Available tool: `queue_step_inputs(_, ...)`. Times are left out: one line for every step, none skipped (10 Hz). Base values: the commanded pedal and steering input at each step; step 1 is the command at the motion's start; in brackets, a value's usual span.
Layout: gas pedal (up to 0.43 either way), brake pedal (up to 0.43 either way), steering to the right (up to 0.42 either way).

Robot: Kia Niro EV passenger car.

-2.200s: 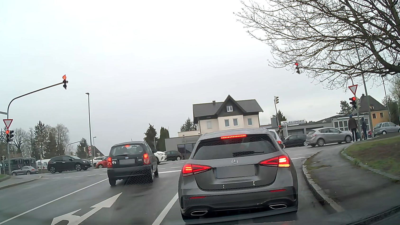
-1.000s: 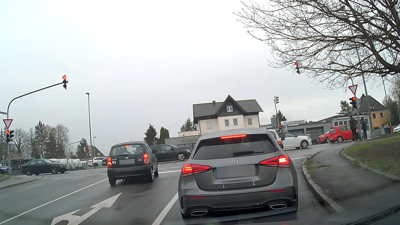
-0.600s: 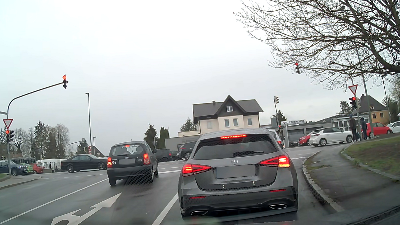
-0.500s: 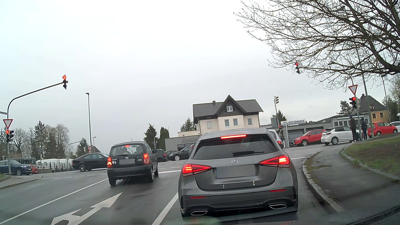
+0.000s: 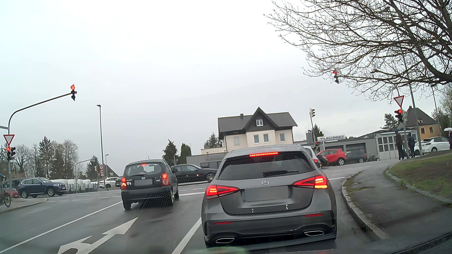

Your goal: Follow the waypoints while adhering to traffic rules and regulations

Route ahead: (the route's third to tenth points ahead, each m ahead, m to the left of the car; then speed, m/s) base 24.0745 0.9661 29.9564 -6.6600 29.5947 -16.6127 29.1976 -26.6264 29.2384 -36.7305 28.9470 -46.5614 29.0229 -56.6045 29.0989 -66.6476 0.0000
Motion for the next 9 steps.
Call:
queue_step_inputs(0.000,0.427,0.161)
queue_step_inputs(0.000,0.427,0.160)
queue_step_inputs(0.000,0.427,0.160)
queue_step_inputs(0.000,0.427,0.160)
queue_step_inputs(0.000,0.427,0.160)
queue_step_inputs(0.000,0.427,0.161)
queue_step_inputs(0.000,0.427,0.160)
queue_step_inputs(0.000,0.427,0.160)
queue_step_inputs(0.000,0.427,0.160)
